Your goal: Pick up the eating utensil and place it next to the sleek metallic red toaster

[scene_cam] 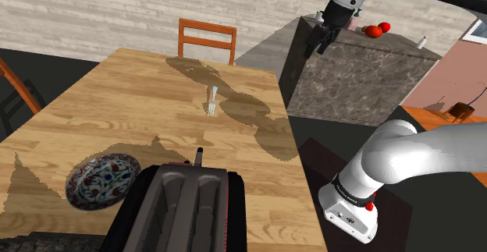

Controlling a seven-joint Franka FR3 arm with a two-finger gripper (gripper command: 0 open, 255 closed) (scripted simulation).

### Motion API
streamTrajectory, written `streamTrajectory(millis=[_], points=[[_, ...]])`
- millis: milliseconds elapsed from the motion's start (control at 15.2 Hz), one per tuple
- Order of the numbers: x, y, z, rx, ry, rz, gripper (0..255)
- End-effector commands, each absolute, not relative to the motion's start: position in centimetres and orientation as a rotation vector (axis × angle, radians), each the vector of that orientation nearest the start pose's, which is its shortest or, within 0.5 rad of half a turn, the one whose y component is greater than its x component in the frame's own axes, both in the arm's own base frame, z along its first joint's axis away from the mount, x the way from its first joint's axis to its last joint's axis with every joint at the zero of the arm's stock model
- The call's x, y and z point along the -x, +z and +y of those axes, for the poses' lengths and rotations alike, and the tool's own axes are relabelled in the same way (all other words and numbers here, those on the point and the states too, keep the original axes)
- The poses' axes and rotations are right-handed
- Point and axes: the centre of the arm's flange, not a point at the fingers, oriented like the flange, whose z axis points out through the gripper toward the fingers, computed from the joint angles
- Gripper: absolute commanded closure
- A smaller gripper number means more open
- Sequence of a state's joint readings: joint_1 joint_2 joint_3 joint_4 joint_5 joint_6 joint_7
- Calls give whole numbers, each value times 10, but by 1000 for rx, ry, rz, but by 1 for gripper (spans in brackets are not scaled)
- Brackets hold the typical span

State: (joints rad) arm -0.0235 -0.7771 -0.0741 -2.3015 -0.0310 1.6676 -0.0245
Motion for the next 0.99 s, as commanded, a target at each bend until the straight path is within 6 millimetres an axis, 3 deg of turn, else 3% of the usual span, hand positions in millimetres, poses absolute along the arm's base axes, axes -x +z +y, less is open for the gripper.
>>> streamTrajectory(millis=[0,924], points=[[-317,622,-42,3119,-223,85,0],[-437,510,52,3108,-221,531,0]])
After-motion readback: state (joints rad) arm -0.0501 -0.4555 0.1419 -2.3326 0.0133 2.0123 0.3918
